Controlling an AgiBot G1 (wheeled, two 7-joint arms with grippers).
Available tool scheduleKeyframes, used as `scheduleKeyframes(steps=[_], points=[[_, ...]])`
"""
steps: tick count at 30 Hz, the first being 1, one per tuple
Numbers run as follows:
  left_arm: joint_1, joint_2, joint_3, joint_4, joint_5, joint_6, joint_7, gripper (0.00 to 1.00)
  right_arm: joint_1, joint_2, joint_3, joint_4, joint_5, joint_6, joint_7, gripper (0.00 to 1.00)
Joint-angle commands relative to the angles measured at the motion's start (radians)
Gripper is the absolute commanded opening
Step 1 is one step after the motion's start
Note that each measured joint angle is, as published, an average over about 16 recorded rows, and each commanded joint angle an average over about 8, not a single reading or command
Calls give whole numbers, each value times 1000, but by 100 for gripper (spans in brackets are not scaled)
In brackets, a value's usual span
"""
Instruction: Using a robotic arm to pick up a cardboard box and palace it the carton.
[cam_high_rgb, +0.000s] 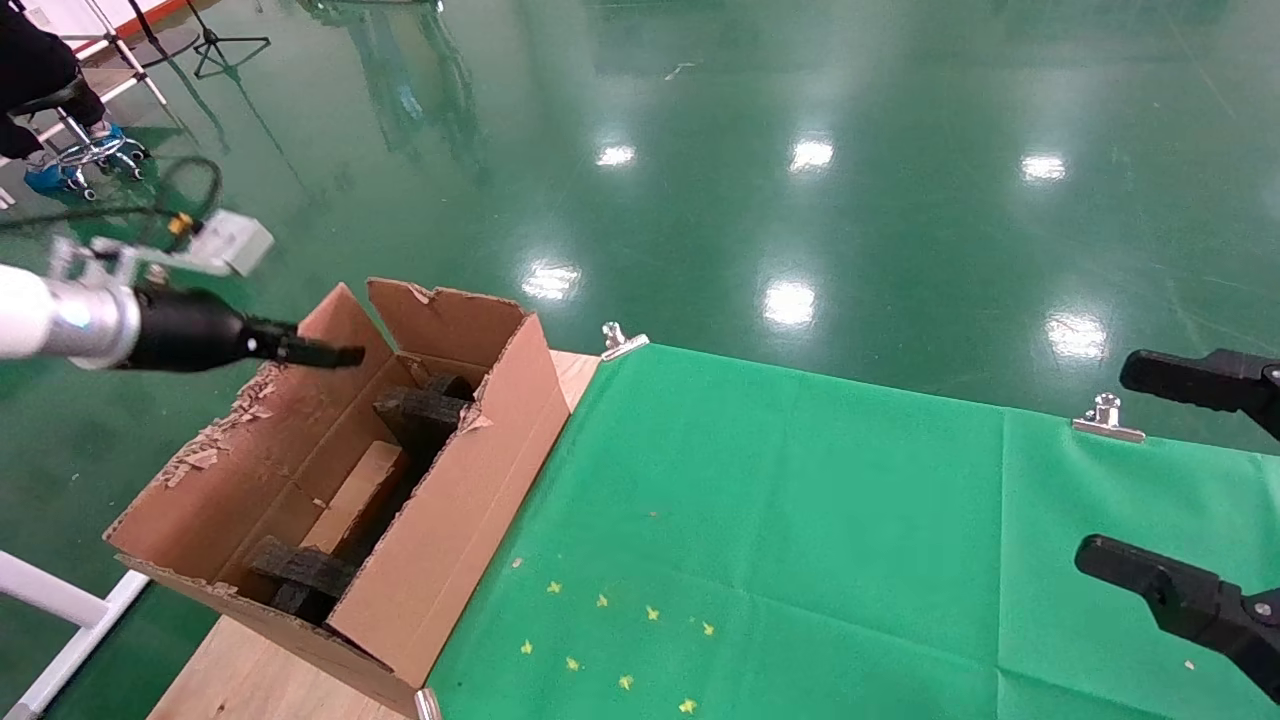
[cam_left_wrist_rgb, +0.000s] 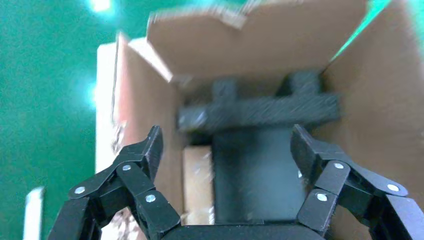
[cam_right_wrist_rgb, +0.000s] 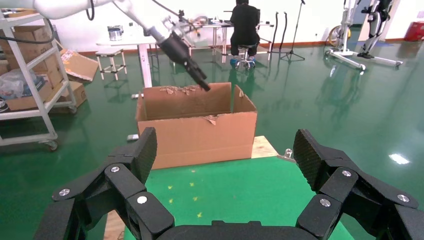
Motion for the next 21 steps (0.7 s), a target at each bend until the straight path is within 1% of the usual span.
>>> scheduleKeyframes(steps=[1,6,13,17,21], points=[[-12,-26,-21,-37,-38,36,10,100,0,0,0,0,0,0,0,100],[-23,-43,-17,-93,-24,36,-3,100,0,0,0,0,0,0,0,100],[-18,-42,-17,-101,-27,36,1,100,0,0,0,0,0,0,0,100],[5,-41,-29,-127,-67,48,18,100,0,0,0,0,0,0,0,100],[46,-39,-51,-172,-136,69,49,100,0,0,0,0,0,0,0,100]])
